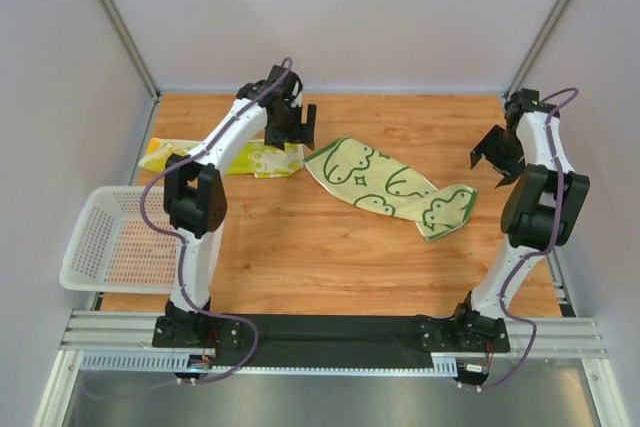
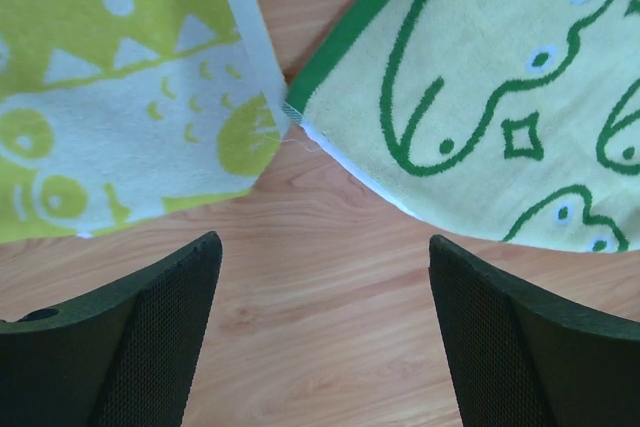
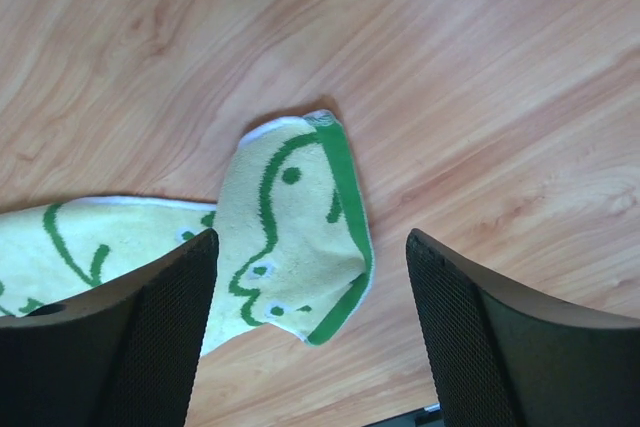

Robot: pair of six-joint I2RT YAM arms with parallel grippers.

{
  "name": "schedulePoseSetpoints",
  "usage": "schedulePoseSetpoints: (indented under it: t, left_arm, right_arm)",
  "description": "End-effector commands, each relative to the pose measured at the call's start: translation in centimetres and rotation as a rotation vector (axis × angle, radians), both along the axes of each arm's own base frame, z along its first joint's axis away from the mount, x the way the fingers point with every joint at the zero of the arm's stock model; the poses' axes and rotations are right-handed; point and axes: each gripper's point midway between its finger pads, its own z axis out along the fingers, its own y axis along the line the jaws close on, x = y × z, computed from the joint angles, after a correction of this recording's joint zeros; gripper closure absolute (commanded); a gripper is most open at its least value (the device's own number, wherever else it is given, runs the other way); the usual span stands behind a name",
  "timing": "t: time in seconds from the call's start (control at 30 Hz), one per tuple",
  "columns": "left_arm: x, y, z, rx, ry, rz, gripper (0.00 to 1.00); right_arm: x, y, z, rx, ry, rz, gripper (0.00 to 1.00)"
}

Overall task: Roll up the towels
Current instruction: Flatten the towel

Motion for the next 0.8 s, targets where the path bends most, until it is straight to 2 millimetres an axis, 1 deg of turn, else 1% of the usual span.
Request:
schedulePoseSetpoints:
  t: [0.0,0.03,0.07,0.1,0.17,0.2,0.23,0.27,0.3,0.33,0.37,0.4,0.43,0.47,0.57,0.67,0.73,0.77]
  left_arm:
    - [-0.3,-1.5,-2.1,-0.009,0.043,-0.039,0.1]
    - [-0.3,-1.8,-3.1,-0.008,0.065,-0.046,0.1]
    - [-0.5,-2.0,-3.5,-0.006,0.076,-0.05,0.1]
    - [-0.6,-2.1,-3.9,0.006,0.082,-0.053,0.11]
    - [-0.7,-2.2,-5.2,0.033,0.104,-0.051,0.13]
    - [-0.6,-2.2,-5.6,0.036,0.108,-0.052,0.15]
    - [-0.5,-2.2,-6.3,0.04,0.117,-0.057,0.16]
    - [-0.2,-2.3,-6.4,0.04,0.108,-0.064,0.18]
    - [0.0,-2.4,-6.6,0.042,0.107,-0.068,0.19]
    - [0.2,-2.5,-7.1,0.045,0.111,-0.074,0.21]
    - [0.6,-2.7,-6.9,0.044,0.096,-0.077,0.24]
    - [0.9,-2.8,-6.8,0.042,0.09,-0.079,0.26]
    - [0.9,-3.0,-7.4,0.043,0.097,-0.084,0.28]
    - [1.2,-3.4,-7.1,0.04,0.084,-0.087,0.28]
    - [1.6,-4.0,-7.8,0.051,0.085,-0.089,0.27]
    - [2.1,-3.9,-9.1,0.091,0.092,-0.072,0.28]
    - [2.5,-3.7,-9.9,0.111,0.091,-0.059,0.3]
    - [2.7,-3.6,-9.9,0.117,0.087,-0.056,0.33]
  right_arm:
    - [-1.8,-0.6,1.3,-0.039,0.009,0.0,0.23]
    - [-2.1,-0.4,1.5,-0.043,-0.007,-0.006,0.22]
    - [-2.7,-0.2,1.8,-0.047,-0.012,-0.007,0.22]
    - [-4.1,0.5,2.1,-0.048,-0.017,0.0,0.22]
    - [-5.3,1.5,2.2,-0.031,-0.025,0.01,0.22]
    - [-6.7,2.8,1.9,0.003,-0.02,0.031,0.22]
    - [-7.2,3.5,1.6,0.023,-0.024,0.043,0.23]
    - [-7.7,4.8,1.4,0.069,-0.03,0.066,0.23]
    - [-9.0,6.1,0.8,0.119,-0.028,0.08,0.24]
    - [-9.5,6.8,0.6,0.138,-0.033,0.088,0.24]
    - [-10.0,7.3,0.4,0.156,-0.034,0.092,0.24]
    - [-11.1,8.2,-0.4,0.178,-0.02,0.104,0.25]
    - [-11.5,8.4,-0.1,0.175,-0.034,0.11,0.25]
    - [-11.9,8.6,-0.2,0.176,-0.034,0.113,0.25]
    - [-13.0,9.0,-0.6,0.174,-0.014,0.13,0.25]
    - [-13.4,9.3,-0.7,0.18,-0.001,0.151,0.27]
    - [-13.7,9.6,-0.7,0.179,0.004,0.166,0.28]
    - [-13.8,9.9,-0.7,0.177,0.008,0.179,0.28]
